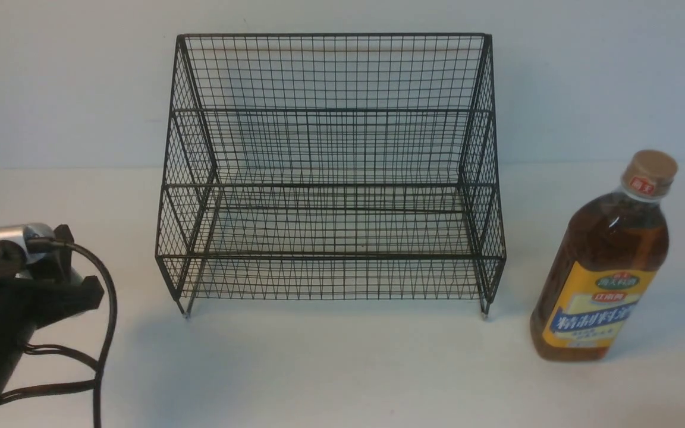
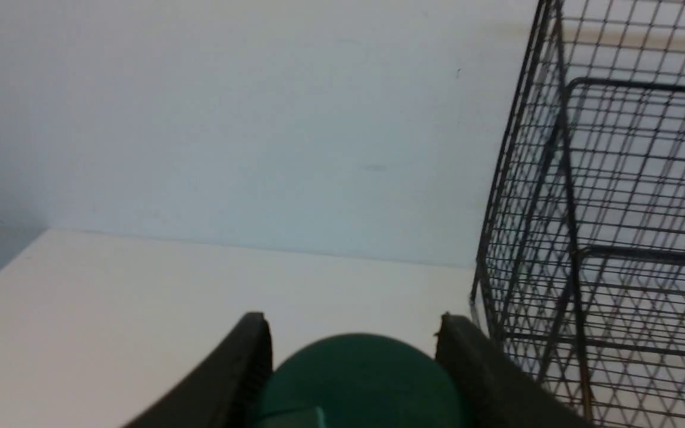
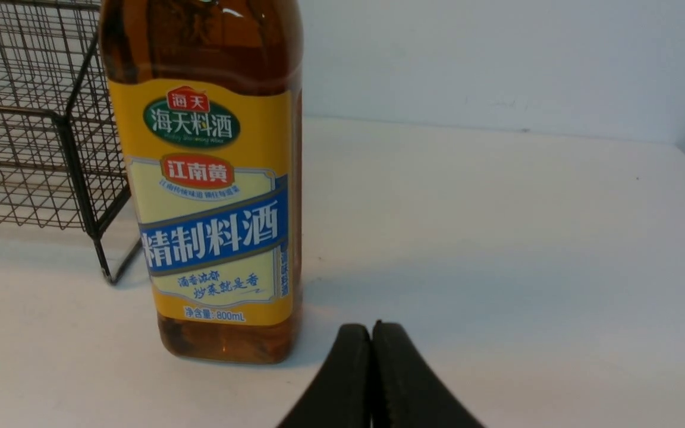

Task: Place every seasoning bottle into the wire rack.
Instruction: Use the left arm to put the condiment bottle back on the shelf

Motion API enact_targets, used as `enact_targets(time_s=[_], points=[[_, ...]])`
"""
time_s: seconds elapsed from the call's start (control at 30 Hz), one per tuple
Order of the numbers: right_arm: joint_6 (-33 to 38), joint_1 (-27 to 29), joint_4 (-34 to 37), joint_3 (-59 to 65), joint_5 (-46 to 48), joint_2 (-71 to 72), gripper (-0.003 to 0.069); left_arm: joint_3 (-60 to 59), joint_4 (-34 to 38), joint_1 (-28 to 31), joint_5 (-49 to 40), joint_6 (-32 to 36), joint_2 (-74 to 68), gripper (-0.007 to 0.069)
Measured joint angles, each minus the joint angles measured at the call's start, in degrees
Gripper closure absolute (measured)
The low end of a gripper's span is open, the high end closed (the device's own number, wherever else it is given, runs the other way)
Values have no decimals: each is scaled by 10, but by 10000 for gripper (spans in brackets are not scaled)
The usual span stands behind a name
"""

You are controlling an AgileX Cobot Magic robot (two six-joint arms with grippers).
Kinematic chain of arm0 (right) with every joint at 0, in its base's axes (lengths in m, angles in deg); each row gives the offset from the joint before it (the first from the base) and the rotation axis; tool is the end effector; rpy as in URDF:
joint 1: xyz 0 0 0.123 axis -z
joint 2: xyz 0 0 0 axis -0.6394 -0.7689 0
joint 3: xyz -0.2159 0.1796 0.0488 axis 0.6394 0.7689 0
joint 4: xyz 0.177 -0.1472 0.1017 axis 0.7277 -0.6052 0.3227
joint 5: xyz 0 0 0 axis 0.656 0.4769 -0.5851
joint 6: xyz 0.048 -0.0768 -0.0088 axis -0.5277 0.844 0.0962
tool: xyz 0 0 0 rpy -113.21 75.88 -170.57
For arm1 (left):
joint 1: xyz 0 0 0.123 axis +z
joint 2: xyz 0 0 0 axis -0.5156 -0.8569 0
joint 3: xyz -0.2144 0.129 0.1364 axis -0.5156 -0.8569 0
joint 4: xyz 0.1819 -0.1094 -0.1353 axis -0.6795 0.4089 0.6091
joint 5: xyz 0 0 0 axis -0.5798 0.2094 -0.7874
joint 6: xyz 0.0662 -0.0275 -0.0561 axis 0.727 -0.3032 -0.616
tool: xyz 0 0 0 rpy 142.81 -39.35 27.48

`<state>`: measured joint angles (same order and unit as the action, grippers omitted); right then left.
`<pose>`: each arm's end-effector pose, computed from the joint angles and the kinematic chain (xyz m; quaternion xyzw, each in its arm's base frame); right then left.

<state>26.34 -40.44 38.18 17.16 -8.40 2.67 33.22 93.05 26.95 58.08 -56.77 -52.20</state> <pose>0.0523 0.0007 0.1721 -0.0285 0.8060 -0.0138 0.5910 0.2013 -0.0021 0.1986 -0.0684 0.7368 -0.0191 0.6724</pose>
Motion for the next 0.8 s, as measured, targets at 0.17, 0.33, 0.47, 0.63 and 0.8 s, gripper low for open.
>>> enact_targets(time_s=[0.17, 0.33, 0.47, 0.63, 0.8], points=[[0, 0, 0, 0, 0, 0, 673, 41, -6, 0, -201, 26, 125, 304], [0, 0, 0, 0, 0, 0, 673, 136, -31, 0, -461, 37, 223, 304], [0, 0, 0, 0, 0, 0, 673, 192, -34, 0, -568, 38, 242, 304], [0, 0, 0, 0, 0, 0, 673, 229, -33, -17, -592, 38, 244, 304], [0, 0, 0, 0, 0, 0, 673, 237, -33, -103, -534, 38, 222, 304]])
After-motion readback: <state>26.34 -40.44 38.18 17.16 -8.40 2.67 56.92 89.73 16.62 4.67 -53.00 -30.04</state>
